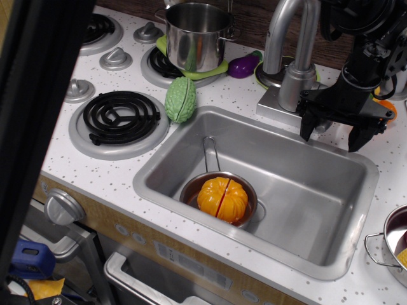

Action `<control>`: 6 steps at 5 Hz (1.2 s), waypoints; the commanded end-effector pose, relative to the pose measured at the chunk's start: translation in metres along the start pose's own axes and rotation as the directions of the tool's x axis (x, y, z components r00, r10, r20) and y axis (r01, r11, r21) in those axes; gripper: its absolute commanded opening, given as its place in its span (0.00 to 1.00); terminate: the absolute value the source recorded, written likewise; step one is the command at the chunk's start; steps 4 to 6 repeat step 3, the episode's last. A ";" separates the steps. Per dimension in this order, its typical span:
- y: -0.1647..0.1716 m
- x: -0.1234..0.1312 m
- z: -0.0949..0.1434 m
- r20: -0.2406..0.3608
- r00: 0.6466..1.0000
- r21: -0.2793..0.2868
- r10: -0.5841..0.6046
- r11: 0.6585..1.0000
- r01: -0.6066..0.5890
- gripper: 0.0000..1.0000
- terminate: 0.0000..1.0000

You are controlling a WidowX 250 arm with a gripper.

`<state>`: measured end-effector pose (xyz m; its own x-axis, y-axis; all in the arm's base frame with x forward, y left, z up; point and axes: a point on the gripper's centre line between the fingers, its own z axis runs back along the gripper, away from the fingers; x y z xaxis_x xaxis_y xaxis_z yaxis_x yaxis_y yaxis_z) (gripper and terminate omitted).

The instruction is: Turn lever vertical to front

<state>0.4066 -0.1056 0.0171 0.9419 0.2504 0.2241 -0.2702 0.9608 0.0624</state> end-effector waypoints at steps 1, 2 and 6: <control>-0.004 0.013 0.026 0.060 0.998 -0.038 0.010 0.999 -0.007 1.00 0.00; -0.004 0.013 0.026 0.060 0.998 -0.038 0.010 0.999 -0.007 1.00 0.00; -0.004 0.013 0.026 0.060 0.998 -0.038 0.010 0.999 -0.007 1.00 1.00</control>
